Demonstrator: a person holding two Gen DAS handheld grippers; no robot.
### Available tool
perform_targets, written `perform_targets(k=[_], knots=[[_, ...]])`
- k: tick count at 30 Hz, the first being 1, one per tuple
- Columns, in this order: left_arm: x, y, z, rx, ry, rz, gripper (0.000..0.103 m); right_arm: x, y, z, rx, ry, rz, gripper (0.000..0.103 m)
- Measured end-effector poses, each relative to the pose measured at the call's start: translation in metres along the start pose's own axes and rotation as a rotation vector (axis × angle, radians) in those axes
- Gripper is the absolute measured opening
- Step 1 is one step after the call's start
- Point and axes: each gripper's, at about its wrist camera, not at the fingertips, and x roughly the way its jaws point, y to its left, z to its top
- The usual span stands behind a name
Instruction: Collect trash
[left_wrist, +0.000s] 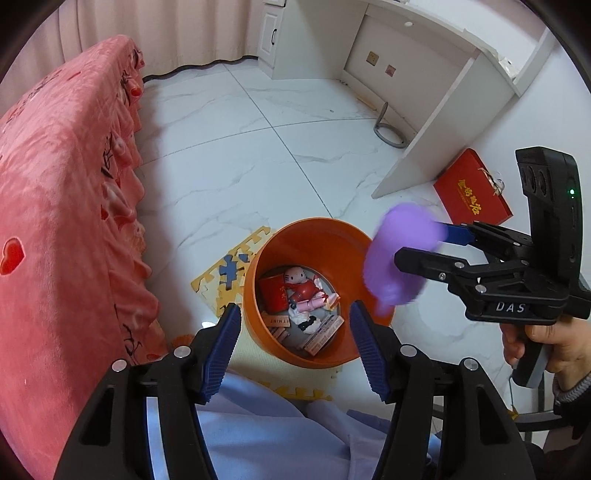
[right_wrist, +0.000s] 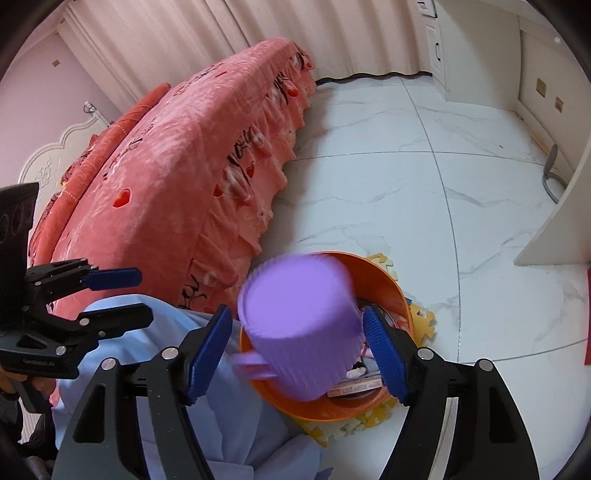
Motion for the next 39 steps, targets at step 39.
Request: perform_targets(k=[39], knots=[[-0.242, 0.058, -0.155, -0.422, -0.499, 0.485, 0.097, -0.114, 0.26, -0.012, -0.358, -0.363, 0.177, 0.098]])
